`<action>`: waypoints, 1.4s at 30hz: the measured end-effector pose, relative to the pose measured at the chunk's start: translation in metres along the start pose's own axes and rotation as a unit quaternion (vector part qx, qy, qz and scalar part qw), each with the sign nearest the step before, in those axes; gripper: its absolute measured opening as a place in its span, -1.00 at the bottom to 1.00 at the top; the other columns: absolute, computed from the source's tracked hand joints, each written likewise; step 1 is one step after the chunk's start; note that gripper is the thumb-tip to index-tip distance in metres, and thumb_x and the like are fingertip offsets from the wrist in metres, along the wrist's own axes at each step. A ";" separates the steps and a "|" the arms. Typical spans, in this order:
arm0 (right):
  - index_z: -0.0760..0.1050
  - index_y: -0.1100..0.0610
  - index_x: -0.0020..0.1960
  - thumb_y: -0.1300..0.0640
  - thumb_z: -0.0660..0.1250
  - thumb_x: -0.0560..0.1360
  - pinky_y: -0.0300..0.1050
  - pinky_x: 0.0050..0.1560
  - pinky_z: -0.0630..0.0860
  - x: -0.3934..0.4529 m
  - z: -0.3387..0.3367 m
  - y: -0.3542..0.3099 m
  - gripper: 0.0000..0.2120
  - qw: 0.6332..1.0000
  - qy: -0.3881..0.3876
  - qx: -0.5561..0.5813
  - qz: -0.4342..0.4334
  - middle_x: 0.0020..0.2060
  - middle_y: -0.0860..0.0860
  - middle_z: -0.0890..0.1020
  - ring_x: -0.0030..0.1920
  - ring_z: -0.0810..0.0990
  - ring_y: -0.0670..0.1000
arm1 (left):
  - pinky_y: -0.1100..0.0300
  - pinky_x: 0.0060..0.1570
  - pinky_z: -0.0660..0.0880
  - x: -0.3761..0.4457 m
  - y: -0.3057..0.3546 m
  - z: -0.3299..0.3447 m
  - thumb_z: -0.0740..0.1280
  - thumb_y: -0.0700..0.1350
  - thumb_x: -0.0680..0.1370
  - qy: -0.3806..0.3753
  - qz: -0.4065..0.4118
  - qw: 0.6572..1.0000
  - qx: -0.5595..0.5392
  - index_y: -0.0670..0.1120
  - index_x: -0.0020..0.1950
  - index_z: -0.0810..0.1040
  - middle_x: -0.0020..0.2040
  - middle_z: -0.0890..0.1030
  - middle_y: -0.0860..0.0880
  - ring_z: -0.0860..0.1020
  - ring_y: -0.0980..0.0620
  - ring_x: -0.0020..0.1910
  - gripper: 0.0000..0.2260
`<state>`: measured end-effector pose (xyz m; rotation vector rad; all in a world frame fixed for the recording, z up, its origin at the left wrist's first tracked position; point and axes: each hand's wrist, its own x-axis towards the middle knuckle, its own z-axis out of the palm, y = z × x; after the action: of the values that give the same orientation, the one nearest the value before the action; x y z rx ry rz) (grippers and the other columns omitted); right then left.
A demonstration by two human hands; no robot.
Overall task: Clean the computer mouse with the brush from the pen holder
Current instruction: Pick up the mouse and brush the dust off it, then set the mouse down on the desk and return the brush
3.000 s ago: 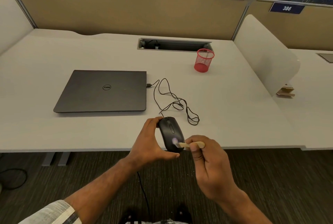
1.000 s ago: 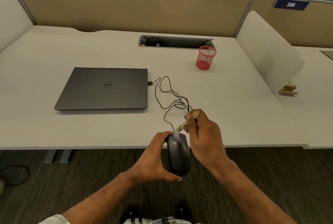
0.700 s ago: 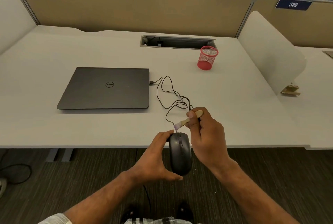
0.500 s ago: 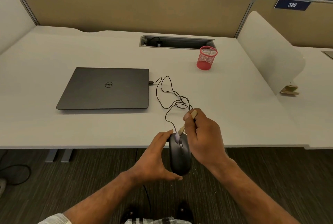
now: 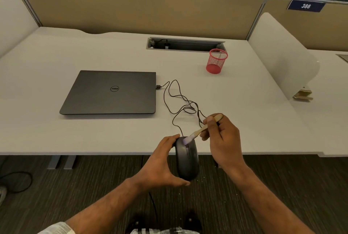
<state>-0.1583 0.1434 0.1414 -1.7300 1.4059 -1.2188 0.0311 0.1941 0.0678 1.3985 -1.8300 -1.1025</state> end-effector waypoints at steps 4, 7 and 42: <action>0.53 0.04 0.05 0.02 0.18 0.62 -0.28 -0.21 0.59 0.001 -0.003 0.004 -0.82 1.000 0.014 0.016 0.014 -0.22 -0.04 0.67 -0.23 0.65 -0.06 | 0.48 0.34 0.26 0.001 -0.001 -0.001 0.67 0.13 0.18 -0.002 0.002 1.000 -0.015 0.19 0.51 0.15 0.39 0.26 0.34 0.29 0.35 0.39 0.03; 0.55 0.05 0.09 0.05 0.20 0.62 -0.23 -0.22 0.62 0.001 -0.008 0.008 -0.83 0.998 0.033 0.051 0.035 -0.17 -0.01 0.68 -0.23 0.66 -0.02 | 0.47 0.35 0.27 0.002 -0.003 -0.001 0.68 0.12 0.19 0.002 0.000 1.000 -0.028 0.14 0.53 0.16 0.41 0.29 0.28 0.30 0.33 0.40 0.04; 0.63 0.11 -0.01 -0.13 0.36 0.50 -0.19 -0.37 0.39 -0.009 -0.018 0.061 -0.69 0.893 -0.103 0.177 0.401 -0.29 -0.01 0.71 -0.48 0.52 -0.19 | 0.38 0.36 0.36 0.078 0.005 0.035 0.70 0.05 0.17 0.003 -0.005 0.998 -0.059 0.12 0.52 0.22 0.41 0.38 0.21 0.38 0.25 0.39 0.02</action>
<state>-0.2005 0.1379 0.0930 -0.8372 1.4284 -0.7298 -0.0227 0.1292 0.0520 1.3419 -1.7260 -1.1911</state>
